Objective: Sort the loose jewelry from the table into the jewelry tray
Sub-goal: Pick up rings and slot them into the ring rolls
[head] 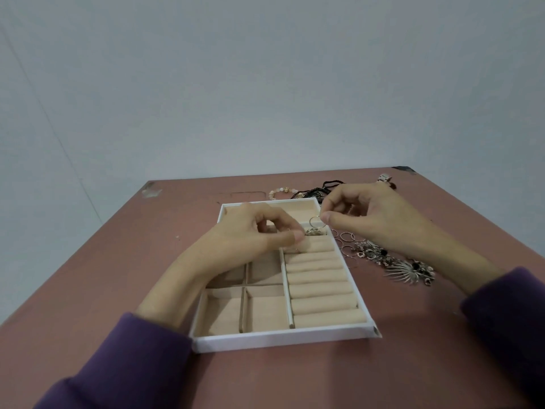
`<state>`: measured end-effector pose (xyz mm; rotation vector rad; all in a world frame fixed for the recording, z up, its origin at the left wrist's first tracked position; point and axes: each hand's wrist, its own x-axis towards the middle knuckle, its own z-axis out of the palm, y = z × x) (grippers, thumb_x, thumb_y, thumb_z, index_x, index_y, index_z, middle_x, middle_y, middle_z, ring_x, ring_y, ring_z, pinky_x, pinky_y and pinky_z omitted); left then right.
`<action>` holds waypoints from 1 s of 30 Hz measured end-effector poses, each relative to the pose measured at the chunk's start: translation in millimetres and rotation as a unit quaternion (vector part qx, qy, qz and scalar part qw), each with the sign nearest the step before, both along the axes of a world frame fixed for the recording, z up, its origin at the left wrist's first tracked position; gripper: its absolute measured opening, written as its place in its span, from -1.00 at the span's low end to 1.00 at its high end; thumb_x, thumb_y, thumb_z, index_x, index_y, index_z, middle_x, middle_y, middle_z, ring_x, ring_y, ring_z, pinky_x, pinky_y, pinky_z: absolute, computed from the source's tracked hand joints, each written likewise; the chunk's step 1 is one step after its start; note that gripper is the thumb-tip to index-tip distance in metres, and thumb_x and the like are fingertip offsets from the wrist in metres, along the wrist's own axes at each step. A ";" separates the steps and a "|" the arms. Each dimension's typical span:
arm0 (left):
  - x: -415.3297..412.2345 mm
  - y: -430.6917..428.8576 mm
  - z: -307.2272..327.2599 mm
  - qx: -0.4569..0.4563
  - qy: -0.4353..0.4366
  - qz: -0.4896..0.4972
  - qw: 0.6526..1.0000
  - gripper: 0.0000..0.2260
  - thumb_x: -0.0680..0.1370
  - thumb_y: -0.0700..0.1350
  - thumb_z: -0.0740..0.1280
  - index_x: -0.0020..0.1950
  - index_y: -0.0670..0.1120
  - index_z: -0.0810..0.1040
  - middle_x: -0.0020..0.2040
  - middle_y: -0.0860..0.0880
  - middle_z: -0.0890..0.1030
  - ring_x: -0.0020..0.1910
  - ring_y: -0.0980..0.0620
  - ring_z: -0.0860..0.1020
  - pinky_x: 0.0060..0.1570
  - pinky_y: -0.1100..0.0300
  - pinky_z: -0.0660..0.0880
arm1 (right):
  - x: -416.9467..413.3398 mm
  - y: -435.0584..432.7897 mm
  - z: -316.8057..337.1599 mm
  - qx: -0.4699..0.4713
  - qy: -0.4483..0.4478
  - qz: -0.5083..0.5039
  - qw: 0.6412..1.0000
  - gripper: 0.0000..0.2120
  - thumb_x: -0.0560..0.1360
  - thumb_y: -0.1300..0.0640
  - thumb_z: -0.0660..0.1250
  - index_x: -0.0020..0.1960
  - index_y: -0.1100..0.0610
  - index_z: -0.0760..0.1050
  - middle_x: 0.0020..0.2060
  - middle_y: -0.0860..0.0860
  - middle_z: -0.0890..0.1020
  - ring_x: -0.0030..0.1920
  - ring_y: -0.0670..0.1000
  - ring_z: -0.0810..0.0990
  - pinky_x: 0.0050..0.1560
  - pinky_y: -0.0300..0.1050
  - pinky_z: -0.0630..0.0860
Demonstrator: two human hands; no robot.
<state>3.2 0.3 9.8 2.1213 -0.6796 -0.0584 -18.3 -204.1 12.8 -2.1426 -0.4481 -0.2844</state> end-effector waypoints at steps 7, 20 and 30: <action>8.6 3.6 -1.5 -0.052 -0.042 0.088 0.994 -0.89 0.46 0.04 0.37 -0.10 0.07 0.66 -0.16 0.10 0.67 -0.26 0.06 0.45 -0.21 0.28 0.36 | -6.0 6.2 0.5 -0.025 0.052 0.066 0.996 -0.94 0.45 0.22 0.37 -0.20 0.13 0.57 -0.43 0.06 0.49 -0.44 -0.08 0.40 -0.38 -0.28 0.35; 10.7 4.4 -3.4 -0.069 -0.040 0.087 0.993 -0.92 0.47 0.00 0.38 -0.08 0.08 0.65 -0.27 0.14 0.60 -0.28 0.10 0.43 -0.26 0.33 0.33 | -6.0 7.5 -4.2 -0.084 0.044 0.068 0.993 -0.94 0.43 0.23 0.40 -0.21 0.11 0.58 -0.47 0.02 0.44 -0.47 -0.13 0.37 -0.40 -0.33 0.36; 12.4 4.6 -4.2 -0.063 -0.047 0.094 0.993 -0.92 0.46 0.00 0.38 -0.10 0.08 0.65 -0.41 0.24 0.52 -0.33 0.13 0.39 -0.38 0.43 0.27 | -5.0 9.6 -5.3 -0.142 0.014 0.059 0.988 -0.93 0.41 0.16 0.41 -0.24 0.05 0.60 -0.50 -0.06 0.40 -0.46 -0.14 0.35 -0.36 -0.28 0.32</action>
